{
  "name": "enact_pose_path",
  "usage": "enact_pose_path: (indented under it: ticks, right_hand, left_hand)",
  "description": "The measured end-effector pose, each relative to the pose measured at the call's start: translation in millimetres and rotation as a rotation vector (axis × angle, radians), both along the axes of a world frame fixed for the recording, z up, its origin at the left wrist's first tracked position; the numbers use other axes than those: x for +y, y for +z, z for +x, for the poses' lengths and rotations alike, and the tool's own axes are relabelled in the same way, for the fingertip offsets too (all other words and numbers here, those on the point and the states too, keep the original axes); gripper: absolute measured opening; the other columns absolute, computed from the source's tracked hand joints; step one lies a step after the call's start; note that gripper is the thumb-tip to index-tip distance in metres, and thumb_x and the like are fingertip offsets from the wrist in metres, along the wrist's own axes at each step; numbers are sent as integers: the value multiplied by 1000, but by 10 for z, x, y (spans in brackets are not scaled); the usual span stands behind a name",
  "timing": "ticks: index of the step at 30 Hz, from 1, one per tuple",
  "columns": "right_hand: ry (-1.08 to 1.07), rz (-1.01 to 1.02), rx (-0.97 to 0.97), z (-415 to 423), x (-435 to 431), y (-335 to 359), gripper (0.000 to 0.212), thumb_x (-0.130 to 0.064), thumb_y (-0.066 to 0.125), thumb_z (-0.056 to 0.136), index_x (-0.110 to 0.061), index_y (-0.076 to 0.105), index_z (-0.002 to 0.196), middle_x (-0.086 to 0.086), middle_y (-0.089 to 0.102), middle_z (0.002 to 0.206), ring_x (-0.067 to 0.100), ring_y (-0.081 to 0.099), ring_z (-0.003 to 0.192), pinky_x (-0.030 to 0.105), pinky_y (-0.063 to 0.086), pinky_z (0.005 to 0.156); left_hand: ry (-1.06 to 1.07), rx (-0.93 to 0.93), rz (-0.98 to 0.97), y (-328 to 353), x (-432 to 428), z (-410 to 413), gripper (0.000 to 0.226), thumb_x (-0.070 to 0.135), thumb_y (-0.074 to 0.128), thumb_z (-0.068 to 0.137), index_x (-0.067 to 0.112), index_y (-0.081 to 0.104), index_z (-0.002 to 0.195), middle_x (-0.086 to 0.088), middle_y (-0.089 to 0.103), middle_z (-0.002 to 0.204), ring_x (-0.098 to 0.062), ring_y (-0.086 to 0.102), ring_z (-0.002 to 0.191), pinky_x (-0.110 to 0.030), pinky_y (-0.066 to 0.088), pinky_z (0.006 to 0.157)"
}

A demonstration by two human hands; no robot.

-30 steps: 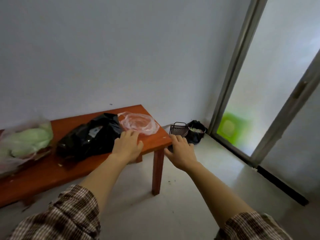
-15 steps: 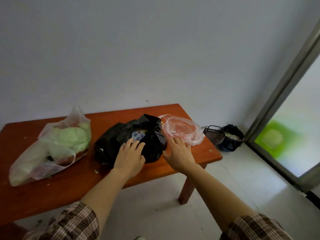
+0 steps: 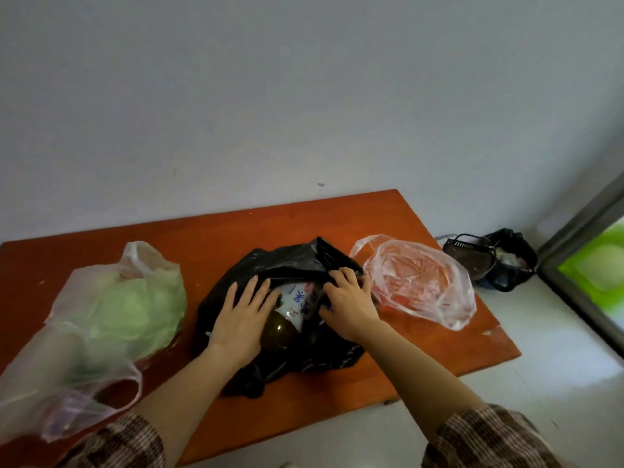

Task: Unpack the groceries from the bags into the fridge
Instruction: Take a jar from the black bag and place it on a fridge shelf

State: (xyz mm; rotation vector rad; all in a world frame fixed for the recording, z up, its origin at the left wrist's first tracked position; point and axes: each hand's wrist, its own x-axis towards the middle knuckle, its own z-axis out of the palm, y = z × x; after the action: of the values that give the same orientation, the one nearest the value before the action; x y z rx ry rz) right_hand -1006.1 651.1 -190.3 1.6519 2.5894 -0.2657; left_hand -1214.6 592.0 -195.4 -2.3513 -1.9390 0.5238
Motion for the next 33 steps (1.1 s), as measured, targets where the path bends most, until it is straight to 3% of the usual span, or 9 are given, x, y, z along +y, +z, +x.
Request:
enact_pose_path:
  ticks: [2, 5, 10, 14, 17, 19, 22, 27, 33]
  right_hand:
    - [5, -56, -60, -2, 119, -63, 45, -33, 51, 94, -12, 46, 133, 9, 18, 158, 29, 3, 147, 60, 8, 113]
    - [-21, -127, -127, 12, 296, -116, 60, -28, 52, 92, -15, 33, 147, 7, 3, 162, 27, -9, 149, 60, -1, 114]
    - [-54, -128, -256, -21, 542, -186, 81, -30, 54, 92, -16, 4, 155, 6, -15, 162, 27, -21, 147, 59, -3, 115]
    - [-135, -147, -284, -138, 717, -238, 90, -30, 54, 92, -14, -9, 154, 5, -18, 161, 27, -21, 146, 57, 0, 117]
    - [-239, -214, -170, -199, 820, -310, 91, -22, 53, 90, -17, -12, 153, 1, -15, 162, 24, -19, 147, 56, 1, 117]
    - [-281, -240, -64, -175, 838, -349, 91, -16, 53, 87, -20, -9, 154, -2, -9, 163, 21, -15, 148, 56, 1, 116]
    - [-311, -224, 9, -69, 729, -353, 84, -16, 53, 87, -23, 4, 155, -2, -1, 163, 19, -9, 149, 57, 4, 115]
    - [-266, -45, -9, -64, 174, -292, 70, -37, 48, 93, -22, 17, 153, 0, 0, 163, 22, -9, 149, 56, 2, 116]
    - [-470, -225, 47, -325, -500, -457, 97, -47, 58, 83, -32, -7, 154, -3, -20, 160, 24, -26, 145, 55, -8, 115]
  left_hand:
    - [8, 3, -24, -10, 167, -187, 100, 31, 58, 90, 26, -24, 145, -5, -18, 160, -29, -24, 144, -48, -5, 117]
    - [-20, 78, -93, -55, 392, -367, 106, 40, 66, 85, 29, -17, 150, -4, -20, 159, -34, -22, 144, -48, -1, 119]
    - [-43, 155, -144, -159, 694, -496, 79, 23, 49, 97, 22, -6, 153, -2, -20, 159, -33, -20, 145, -50, 5, 119]
    - [-57, 222, -155, -244, 912, -569, 77, 20, 47, 97, 13, -6, 153, -4, -22, 159, -34, -19, 145, -52, 8, 118]
    - [-31, 211, -183, -247, 1068, -625, 79, 20, 53, 95, 12, 1, 153, -4, -18, 160, -35, -17, 145, -53, 9, 118]
    - [4, 146, -214, -273, 1133, -653, 76, 17, 55, 93, 14, 8, 153, -2, -12, 161, -34, -15, 146, -53, 10, 118]
    - [201, -153, -253, -312, 1106, -625, 72, 10, 55, 91, 17, 18, 152, 2, -4, 162, -28, -15, 147, -53, 6, 119]
    - [238, -549, 10, -272, 583, -390, 58, 28, 39, 98, 25, 18, 152, 2, -8, 162, -25, -18, 146, -53, -6, 115]
    - [191, -441, -73, -575, -89, -515, 86, 46, 56, 87, 25, 7, 154, -11, -16, 159, -35, -20, 144, -55, -2, 116]
